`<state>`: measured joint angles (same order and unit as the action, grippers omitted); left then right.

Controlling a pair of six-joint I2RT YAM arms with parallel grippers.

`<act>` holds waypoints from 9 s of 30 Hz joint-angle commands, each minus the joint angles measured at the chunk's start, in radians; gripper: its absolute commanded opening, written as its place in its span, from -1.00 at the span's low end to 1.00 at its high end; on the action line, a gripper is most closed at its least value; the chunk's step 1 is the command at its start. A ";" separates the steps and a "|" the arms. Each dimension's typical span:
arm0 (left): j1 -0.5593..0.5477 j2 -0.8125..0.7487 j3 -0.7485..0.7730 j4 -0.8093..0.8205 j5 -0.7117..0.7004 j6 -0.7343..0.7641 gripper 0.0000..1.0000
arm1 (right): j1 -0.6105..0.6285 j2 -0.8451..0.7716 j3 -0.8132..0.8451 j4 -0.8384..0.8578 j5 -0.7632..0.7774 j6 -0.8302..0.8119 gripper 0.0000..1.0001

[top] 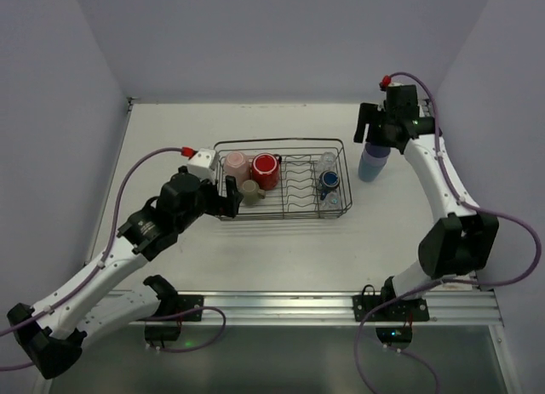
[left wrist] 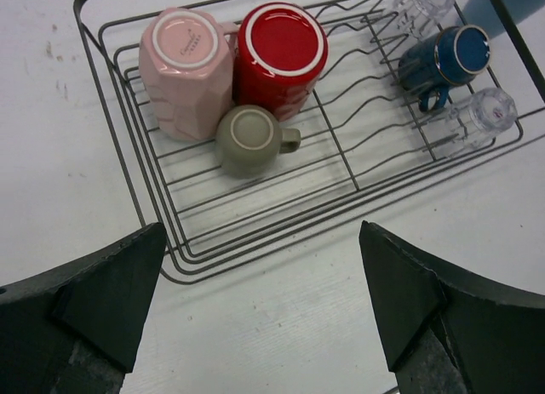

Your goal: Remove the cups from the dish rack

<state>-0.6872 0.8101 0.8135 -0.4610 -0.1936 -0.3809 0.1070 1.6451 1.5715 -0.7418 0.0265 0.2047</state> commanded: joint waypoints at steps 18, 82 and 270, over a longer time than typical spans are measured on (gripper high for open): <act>0.113 0.600 0.291 0.226 -0.234 -0.029 0.87 | 0.122 -0.959 -0.921 0.628 -0.364 0.303 0.44; 0.187 0.113 0.024 0.677 0.502 -0.449 -0.51 | 0.513 -0.584 -0.936 1.415 -0.474 0.644 0.54; 0.069 0.388 0.179 0.579 0.282 -0.170 -0.61 | 0.468 -0.708 -1.032 1.300 -0.427 0.654 0.54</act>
<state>-0.6250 1.2766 1.0138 -0.0502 -0.0265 -0.4374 0.5522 0.9089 0.4808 0.3798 -0.4561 0.8234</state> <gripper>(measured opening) 0.860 0.783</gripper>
